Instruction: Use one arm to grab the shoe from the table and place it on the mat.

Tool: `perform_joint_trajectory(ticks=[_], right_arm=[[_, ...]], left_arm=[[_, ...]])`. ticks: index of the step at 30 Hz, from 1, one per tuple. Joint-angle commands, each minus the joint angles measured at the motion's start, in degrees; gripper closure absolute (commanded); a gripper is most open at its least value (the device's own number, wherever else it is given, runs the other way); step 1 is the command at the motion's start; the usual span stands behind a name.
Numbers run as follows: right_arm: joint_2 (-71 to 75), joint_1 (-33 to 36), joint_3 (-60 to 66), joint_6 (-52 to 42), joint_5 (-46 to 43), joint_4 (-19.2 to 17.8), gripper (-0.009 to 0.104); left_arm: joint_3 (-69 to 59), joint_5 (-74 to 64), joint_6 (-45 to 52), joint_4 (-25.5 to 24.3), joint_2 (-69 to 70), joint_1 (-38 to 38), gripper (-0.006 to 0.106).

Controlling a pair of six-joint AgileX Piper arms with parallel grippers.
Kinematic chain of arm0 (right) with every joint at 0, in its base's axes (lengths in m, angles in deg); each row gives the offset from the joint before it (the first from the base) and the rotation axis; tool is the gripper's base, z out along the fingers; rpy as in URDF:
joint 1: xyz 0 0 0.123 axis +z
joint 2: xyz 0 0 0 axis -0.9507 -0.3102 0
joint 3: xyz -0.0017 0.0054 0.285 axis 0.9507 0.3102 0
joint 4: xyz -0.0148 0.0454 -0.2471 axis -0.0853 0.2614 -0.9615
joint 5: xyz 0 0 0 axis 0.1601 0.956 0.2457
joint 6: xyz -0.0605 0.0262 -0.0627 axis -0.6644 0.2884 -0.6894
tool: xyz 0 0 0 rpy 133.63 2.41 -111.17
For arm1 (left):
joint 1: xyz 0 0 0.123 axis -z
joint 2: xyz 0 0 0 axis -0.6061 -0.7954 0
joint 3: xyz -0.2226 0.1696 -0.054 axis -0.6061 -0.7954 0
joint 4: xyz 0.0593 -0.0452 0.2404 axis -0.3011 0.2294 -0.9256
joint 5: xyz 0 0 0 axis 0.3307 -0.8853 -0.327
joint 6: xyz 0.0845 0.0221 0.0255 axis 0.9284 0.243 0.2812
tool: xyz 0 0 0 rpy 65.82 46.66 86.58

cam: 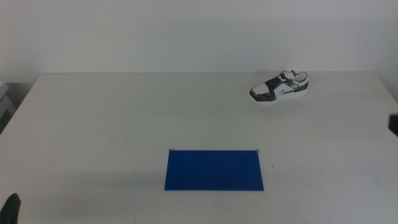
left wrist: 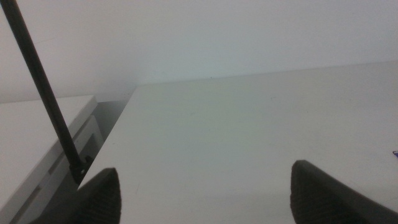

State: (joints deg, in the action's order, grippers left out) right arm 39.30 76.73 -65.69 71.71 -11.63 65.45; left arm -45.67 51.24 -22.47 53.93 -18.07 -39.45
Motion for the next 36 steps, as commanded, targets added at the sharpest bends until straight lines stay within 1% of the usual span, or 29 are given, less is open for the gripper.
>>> perform_joint_trajectory(ticks=[1,8,18,21,24,27,33,36], right_arm=[[-4.96,-0.22,-6.58,-0.12,-1.03,-0.69,0.001],[-19.11,-0.22,-21.41,-0.65,6.13,-0.52,0.001],[-35.75,-0.22,-41.73,-1.16,15.80,-0.60,0.001],[-40.57,-0.22,-46.85,-1.33,17.39,-0.39,0.001],[-45.77,-0.22,-51.78,-1.33,19.33,0.26,0.001],[-50.41,-0.22,-57.08,-1.41,20.89,1.74,0.001],[-58.74,-0.22,-67.38,-1.41,31.71,4.51,0.001],[-62.16,-0.22,-72.61,-1.41,36.27,4.87,0.001]], left_arm=[[-0.16,4.47,-0.16,0.55,1.44,0.33,0.007],[-0.16,4.47,-0.16,0.55,1.44,0.33,0.007],[-0.16,4.47,-0.16,0.55,1.44,0.33,0.007],[-0.16,4.47,-0.16,0.55,1.44,0.33,0.007],[-0.16,4.47,-0.16,0.55,1.44,0.33,0.007],[-0.16,4.47,-0.16,0.55,1.44,0.33,0.007],[-0.16,4.47,-0.16,0.55,1.44,0.33,0.007],[-0.16,4.47,-0.16,0.55,1.44,0.38,0.007]])
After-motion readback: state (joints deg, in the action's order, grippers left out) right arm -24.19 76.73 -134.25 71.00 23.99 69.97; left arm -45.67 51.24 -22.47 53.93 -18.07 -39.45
